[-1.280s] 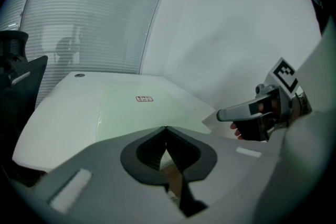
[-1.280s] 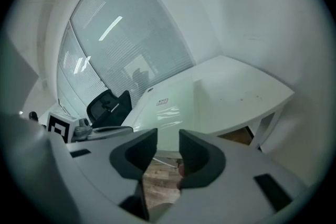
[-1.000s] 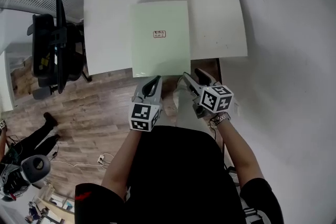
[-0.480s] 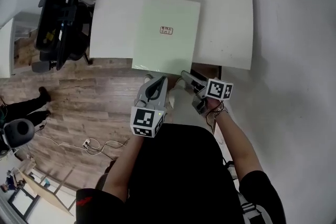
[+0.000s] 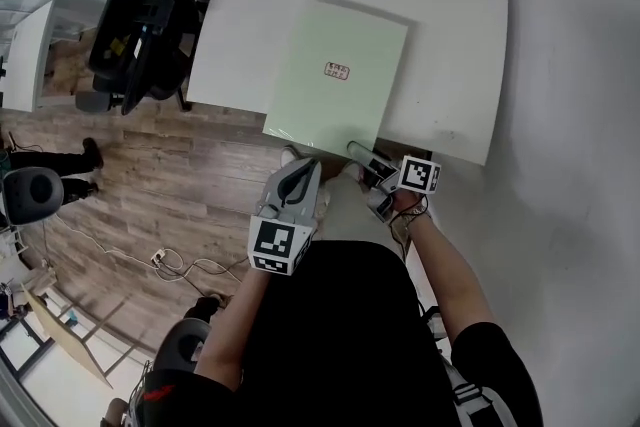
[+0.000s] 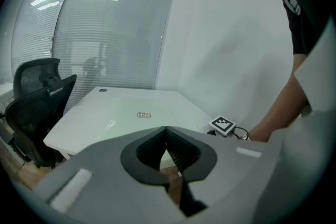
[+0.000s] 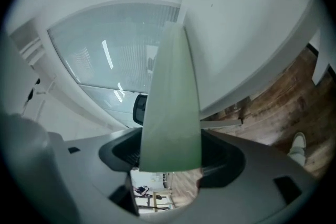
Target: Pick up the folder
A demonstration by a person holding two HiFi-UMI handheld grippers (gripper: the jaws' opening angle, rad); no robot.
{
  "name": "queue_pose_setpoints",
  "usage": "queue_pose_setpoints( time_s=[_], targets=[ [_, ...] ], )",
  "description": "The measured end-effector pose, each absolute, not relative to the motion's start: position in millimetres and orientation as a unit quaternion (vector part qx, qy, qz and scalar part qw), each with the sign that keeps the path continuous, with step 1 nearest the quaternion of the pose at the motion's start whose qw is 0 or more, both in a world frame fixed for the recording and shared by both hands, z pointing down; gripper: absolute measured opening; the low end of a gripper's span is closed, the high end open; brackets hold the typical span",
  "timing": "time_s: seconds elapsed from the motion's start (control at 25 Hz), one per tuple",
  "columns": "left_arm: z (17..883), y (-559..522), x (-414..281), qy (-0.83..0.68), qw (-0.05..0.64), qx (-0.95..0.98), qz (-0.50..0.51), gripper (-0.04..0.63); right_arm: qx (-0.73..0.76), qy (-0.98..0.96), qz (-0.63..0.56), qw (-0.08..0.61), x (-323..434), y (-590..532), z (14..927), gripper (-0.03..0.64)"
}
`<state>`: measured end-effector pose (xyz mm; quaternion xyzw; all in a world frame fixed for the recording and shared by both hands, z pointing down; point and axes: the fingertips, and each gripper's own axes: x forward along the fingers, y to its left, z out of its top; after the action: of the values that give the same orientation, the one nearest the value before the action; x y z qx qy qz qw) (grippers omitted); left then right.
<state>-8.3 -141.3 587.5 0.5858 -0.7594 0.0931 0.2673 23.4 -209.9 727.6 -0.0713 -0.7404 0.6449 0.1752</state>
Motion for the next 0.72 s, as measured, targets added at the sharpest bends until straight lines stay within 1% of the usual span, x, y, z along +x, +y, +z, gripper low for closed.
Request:
queue_pose_setpoints(
  time_s=[0.12, 0.36, 0.72],
  targets=[
    [590, -139, -11, -0.764, 0.270, 0.578, 0.100, 0.005, -0.079, -0.722, 0.666, 0.171, 17, -209, 733, 0.293],
    [593, -135, -14, -0.774, 0.272, 0.565, 0.092, 0.005, -0.103, -0.715, 0.668, 0.179, 8, -204, 737, 0.293],
    [587, -135, -12, -0.781, 0.267, 0.560, 0.075, 0.005, -0.091, -0.708, 0.678, 0.178, 7, -202, 727, 0.291]
  ],
)
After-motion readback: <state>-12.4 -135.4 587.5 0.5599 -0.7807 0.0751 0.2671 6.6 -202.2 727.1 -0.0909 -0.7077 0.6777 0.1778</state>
